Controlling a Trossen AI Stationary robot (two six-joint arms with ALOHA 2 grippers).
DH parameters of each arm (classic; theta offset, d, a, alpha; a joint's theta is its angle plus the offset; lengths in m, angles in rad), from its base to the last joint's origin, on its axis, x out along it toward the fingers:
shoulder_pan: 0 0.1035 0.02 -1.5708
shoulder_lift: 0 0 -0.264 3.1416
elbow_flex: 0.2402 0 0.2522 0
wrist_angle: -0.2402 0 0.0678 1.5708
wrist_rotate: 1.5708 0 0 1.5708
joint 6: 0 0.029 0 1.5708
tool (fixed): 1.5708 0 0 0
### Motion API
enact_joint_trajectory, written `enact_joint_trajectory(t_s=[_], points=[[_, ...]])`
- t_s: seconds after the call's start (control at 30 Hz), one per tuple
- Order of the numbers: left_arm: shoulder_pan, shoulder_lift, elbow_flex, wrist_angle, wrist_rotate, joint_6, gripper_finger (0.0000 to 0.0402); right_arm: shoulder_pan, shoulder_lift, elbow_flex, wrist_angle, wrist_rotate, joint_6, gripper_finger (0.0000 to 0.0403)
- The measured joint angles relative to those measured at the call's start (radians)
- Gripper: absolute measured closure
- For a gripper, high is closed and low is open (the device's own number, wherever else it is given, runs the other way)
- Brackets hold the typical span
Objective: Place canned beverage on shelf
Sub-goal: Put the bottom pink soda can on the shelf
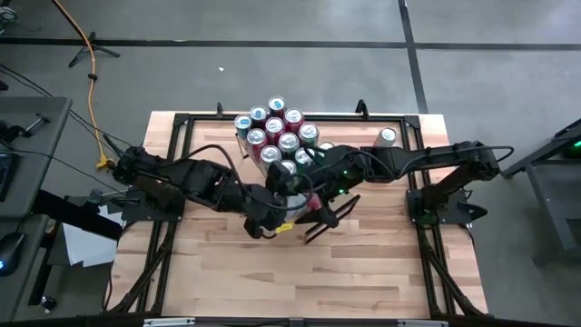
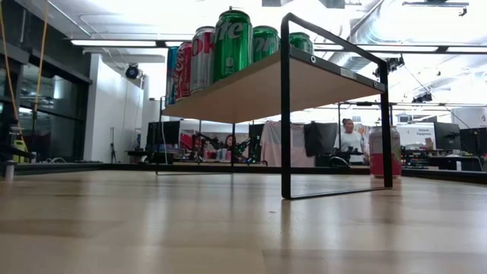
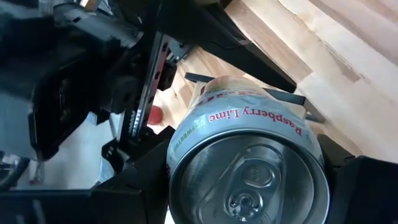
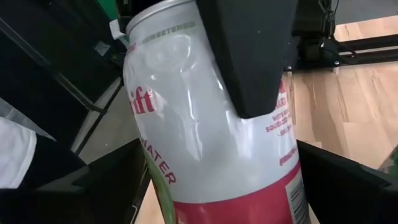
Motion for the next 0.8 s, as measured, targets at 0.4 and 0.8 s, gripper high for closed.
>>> enact_joint_trajectory(t_s=[0.4,0.8], points=[[-0.01,0.0,0.0,0.001,0.007,0.067,0.0178,0.0,0.0,0.0,-0.002,-0.04,0.052,0.0109],[-0.021,0.003,0.0,-0.001,-0.037,-0.012,0.0173,-0.001,-0.021,0.0,-0.042,-0.074,0.061,0.0119]])
